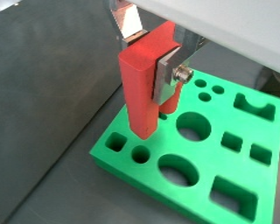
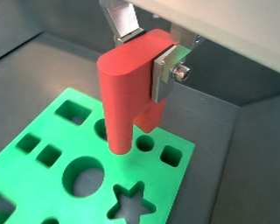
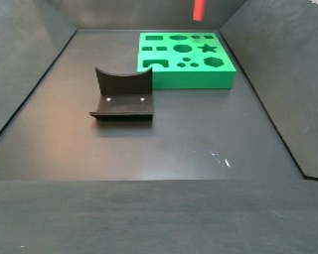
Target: Insert the square-circle object.
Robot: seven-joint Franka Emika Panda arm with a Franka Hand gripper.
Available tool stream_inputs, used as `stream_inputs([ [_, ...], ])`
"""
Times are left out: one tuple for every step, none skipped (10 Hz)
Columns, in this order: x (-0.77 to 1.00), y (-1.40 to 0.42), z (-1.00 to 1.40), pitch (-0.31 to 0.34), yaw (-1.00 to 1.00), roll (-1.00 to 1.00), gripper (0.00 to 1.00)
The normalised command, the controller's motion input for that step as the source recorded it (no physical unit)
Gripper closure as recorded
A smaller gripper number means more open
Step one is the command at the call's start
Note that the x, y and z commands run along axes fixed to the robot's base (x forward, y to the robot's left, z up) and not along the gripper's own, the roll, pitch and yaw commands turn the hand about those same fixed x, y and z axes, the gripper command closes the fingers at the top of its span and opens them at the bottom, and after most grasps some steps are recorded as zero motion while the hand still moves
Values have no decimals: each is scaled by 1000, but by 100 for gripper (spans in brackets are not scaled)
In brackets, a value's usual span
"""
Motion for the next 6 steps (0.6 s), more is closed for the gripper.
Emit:
stream_inputs([
  [0, -191, -157, 0, -986, 11, 100],
  [0, -117, -217, 0, -1000, 0, 100],
  [0, -3, -329, -17, -1000, -57, 100],
  [-89, 0, -486, -23, -883, -184, 100],
  [-137, 0, -509, -7, -811, -259, 100],
  [-137, 0, -497, -6, -811, -260, 100],
])
